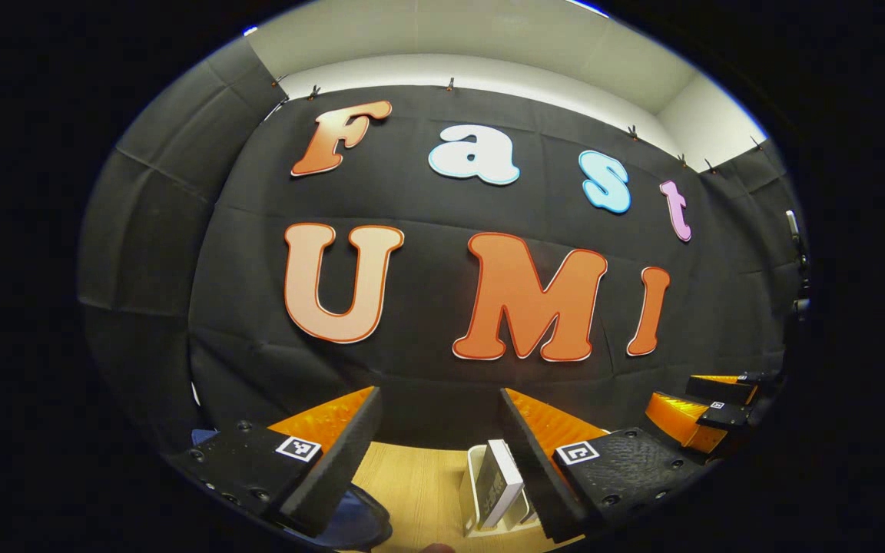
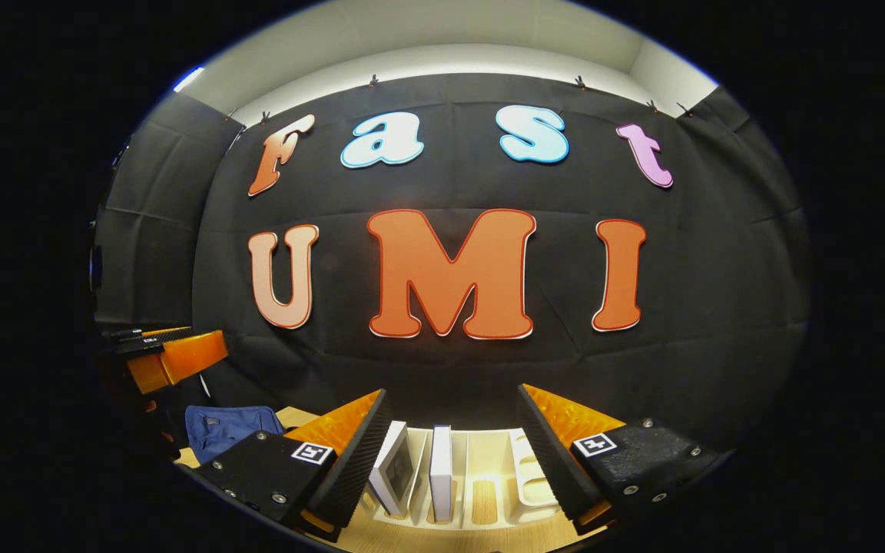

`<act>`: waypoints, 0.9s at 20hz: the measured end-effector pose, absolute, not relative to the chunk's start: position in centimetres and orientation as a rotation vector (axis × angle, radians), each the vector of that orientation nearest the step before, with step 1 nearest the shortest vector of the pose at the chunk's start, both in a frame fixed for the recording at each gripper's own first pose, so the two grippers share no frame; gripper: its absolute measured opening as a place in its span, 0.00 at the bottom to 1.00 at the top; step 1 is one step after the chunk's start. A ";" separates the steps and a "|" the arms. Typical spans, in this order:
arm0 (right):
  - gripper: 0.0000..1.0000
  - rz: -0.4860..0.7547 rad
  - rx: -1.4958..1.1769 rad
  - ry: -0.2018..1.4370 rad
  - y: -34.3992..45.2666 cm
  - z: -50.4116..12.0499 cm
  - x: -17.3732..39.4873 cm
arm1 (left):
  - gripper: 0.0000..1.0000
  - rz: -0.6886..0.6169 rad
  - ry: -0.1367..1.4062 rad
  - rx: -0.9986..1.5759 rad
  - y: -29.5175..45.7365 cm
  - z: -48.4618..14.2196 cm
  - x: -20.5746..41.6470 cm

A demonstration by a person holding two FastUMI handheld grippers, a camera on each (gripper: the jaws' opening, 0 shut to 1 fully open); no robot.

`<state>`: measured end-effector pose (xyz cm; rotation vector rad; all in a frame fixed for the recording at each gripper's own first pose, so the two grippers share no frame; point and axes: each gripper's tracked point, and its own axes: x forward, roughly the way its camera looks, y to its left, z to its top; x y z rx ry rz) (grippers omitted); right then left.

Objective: Open the schoolbag, grab two books from the bookshelf and put them into the schoolbag.

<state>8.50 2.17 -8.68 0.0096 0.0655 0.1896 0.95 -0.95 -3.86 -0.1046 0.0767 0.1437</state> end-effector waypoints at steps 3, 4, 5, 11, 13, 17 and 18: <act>0.97 0.195 0.004 0.074 2.5 -9.0 8.4 | 0.95 0.145 0.105 -0.107 -0.7 -4.5 0.6; 0.97 0.196 0.001 0.079 2.6 -9.2 8.4 | 0.95 0.144 0.125 -0.100 -0.7 -5.1 0.4; 0.97 0.197 -0.001 0.084 2.7 -9.4 8.3 | 0.95 0.144 0.148 -0.092 -0.6 -5.5 0.1; 0.97 0.196 0.002 0.122 3.1 -10.9 8.4 | 0.96 0.131 0.278 0.041 1.2 -8.3 -1.8; 0.97 0.192 0.000 0.136 3.0 -11.5 8.5 | 0.96 0.117 0.349 0.125 2.2 -9.7 -2.9; 0.97 0.173 -0.010 0.157 2.5 -12.8 9.0 | 0.96 0.090 0.496 0.244 3.7 -12.4 -4.7; 0.98 0.165 -0.010 0.162 2.3 -13.1 9.1 | 0.97 0.084 0.524 0.266 3.9 -13.1 -5.3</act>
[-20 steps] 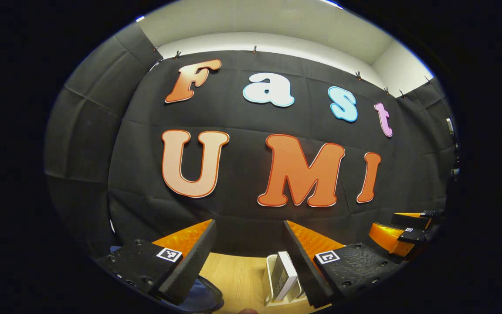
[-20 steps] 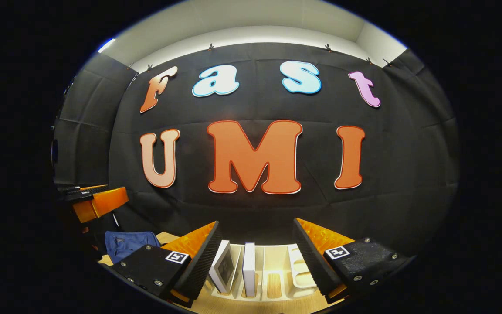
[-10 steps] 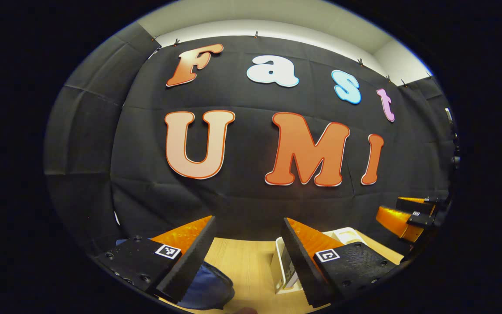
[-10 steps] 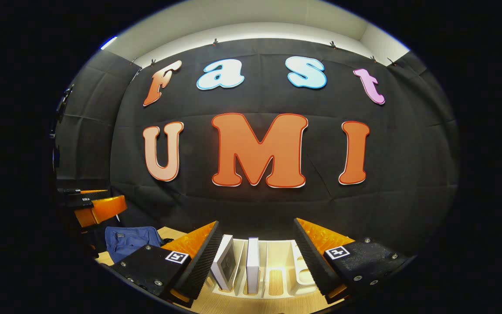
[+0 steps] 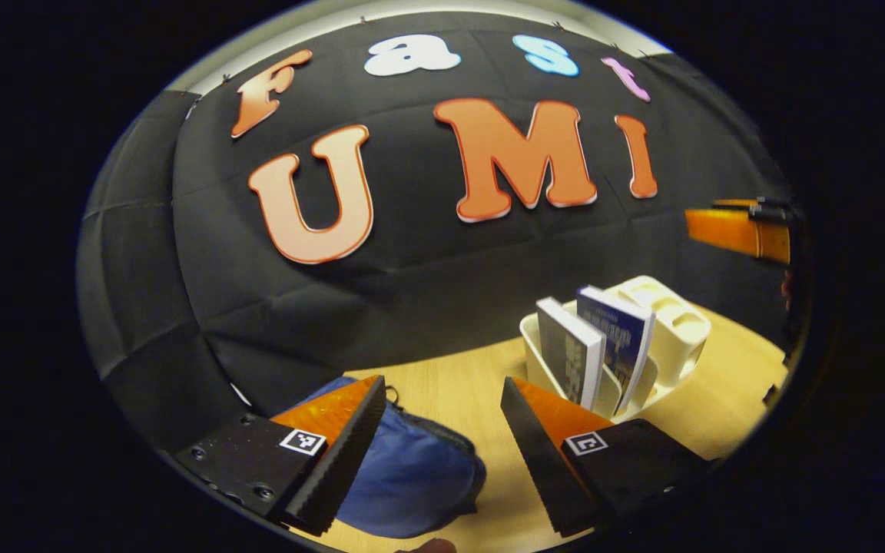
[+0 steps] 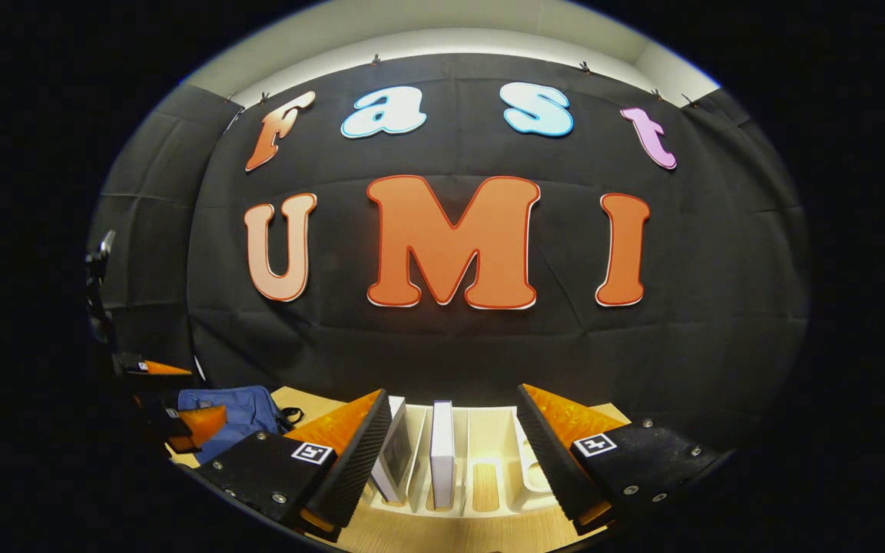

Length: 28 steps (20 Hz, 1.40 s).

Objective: Open the schoolbag, grab two books from the bookshelf and put them into the schoolbag.

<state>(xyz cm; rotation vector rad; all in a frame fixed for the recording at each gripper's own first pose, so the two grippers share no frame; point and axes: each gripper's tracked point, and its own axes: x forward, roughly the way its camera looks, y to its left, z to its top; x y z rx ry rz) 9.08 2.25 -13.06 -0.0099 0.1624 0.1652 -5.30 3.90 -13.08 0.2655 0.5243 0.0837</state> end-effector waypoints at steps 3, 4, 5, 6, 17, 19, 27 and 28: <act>0.97 0.139 -0.013 0.178 1.4 -13.9 9.5 | 0.99 0.080 0.610 0.391 5.6 -16.2 -6.1; 0.97 0.129 -0.015 0.181 1.1 -14.2 9.7 | 0.97 0.063 0.634 0.439 5.8 -17.4 -6.3; 0.97 0.117 -0.015 0.185 0.7 -14.4 9.9 | 0.97 0.052 0.660 0.520 6.3 -18.6 -6.6; 0.97 0.107 -0.015 0.191 0.3 -14.8 10.0 | 0.97 0.034 0.682 0.608 6.7 -20.0 -7.0; 0.98 0.022 -0.031 0.244 -2.6 -17.1 10.8 | 0.95 0.027 0.973 0.950 9.2 -27.7 -11.0; 0.98 0.017 -0.031 0.252 -2.7 -17.4 10.8 | 0.96 0.035 1.014 0.954 9.6 -28.5 -11.5; 0.98 0.011 -0.041 0.262 -2.9 -17.7 10.8 | 0.62 0.112 1.050 0.996 11.7 -28.8 -11.4; 0.98 0.010 -0.041 0.263 -2.9 -17.7 10.8 | 0.50 0.107 1.046 0.995 11.6 -29.0 -11.2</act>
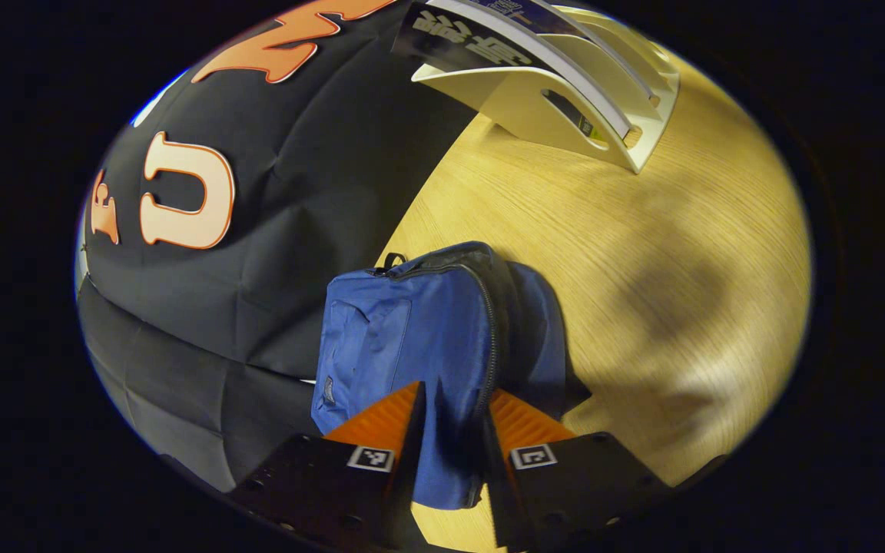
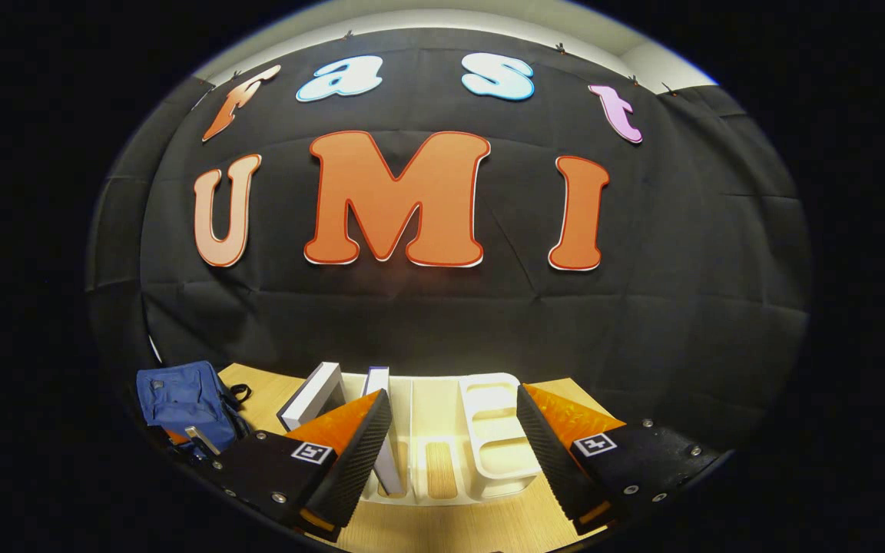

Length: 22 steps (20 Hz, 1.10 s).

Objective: Open the schoolbag, grab two books from the bookshelf and put them into the schoolbag.

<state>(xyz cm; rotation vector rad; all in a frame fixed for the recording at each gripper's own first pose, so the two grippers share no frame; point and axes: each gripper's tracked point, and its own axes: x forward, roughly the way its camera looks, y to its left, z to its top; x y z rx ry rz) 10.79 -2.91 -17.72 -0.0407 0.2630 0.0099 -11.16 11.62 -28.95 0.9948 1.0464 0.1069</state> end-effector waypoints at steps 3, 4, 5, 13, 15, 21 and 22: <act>0.97 0.010 -0.044 0.264 -2.9 -17.7 10.7 | 0.08 0.103 1.041 0.987 11.5 -28.4 -11.1; 0.97 0.010 -0.047 0.263 -3.0 -17.7 10.7 | 0.09 0.103 1.041 0.970 11.4 -27.9 -11.2; 0.98 0.011 -0.048 0.264 -2.9 -17.8 10.7 | 0.07 0.103 1.036 0.954 11.6 -27.4 -10.9; 0.98 0.075 -0.036 0.318 -1.1 -19.2 10.4 | 0.03 0.061 1.024 0.687 12.8 -22.1 -8.4; 0.98 0.108 -0.040 0.338 0.9 -19.4 10.8 | 0.03 0.061 1.019 0.638 13.7 -20.3 -7.8; 0.98 0.212 -0.088 0.387 6.1 -19.3 11.8 | 0.03 0.060 0.997 0.450 16.5 -15.5 -5.9; 0.98 0.226 -0.101 0.412 6.9 -19.8 11.8 | 0.03 0.064 0.997 0.405 17.0 -15.1 -5.9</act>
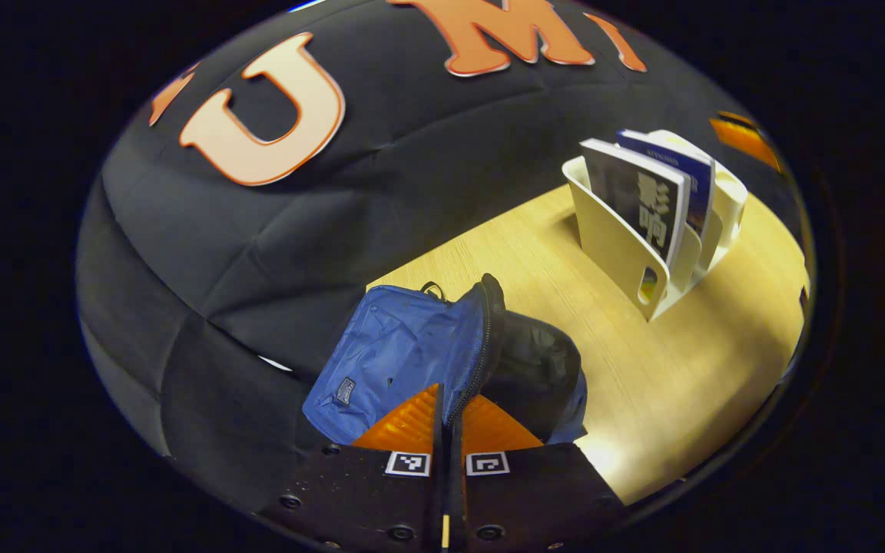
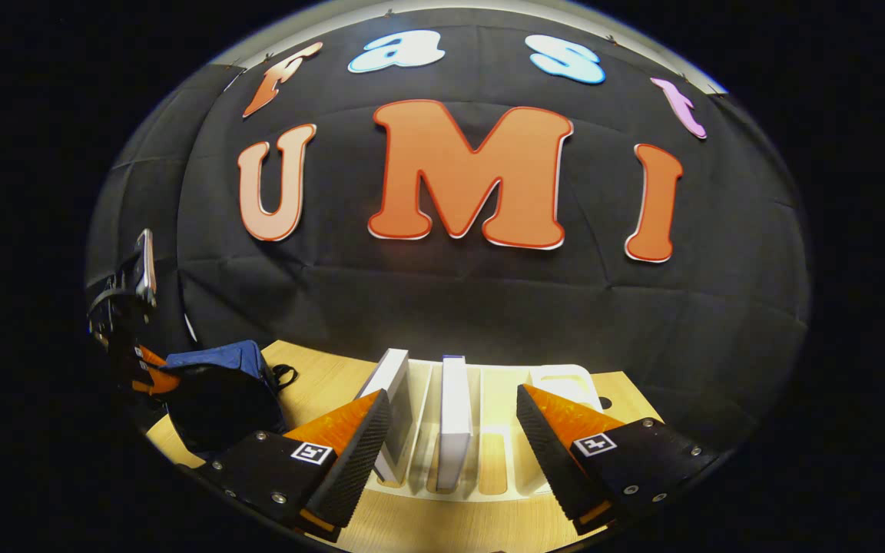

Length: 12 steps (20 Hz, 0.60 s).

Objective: Open the schoolbag, grab two books from the bookshelf and put them into the schoolbag.

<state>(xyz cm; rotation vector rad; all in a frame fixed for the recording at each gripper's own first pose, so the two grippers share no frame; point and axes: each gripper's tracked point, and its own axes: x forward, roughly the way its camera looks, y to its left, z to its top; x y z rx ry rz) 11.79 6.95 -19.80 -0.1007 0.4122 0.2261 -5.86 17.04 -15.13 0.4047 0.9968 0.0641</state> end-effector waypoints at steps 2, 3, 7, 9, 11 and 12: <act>0.98 0.248 -0.114 0.489 8.5 -21.2 11.9 | 0.03 0.080 0.987 0.340 18.5 -14.1 -5.3; 0.98 0.254 -0.117 0.530 9.2 -22.0 12.2 | 0.02 0.087 0.982 0.321 19.2 -13.7 -5.2; 0.98 0.257 -0.170 0.664 11.4 -24.9 13.7 | 0.02 0.070 0.970 0.264 20.8 -12.8 -3.6; 0.98 0.261 -0.184 0.715 12.5 -26.0 14.2 | 0.02 0.057 0.965 0.255 21.3 -12.5 -3.5; 0.98 0.268 -0.167 0.776 13.7 -26.9 14.9 | 0.02 0.039 0.963 0.242 21.1 -12.8 -3.3; 0.98 0.273 -0.137 0.813 14.6 -27.3 14.9 | 0.02 0.035 0.962 0.233 21.2 -12.9 -3.3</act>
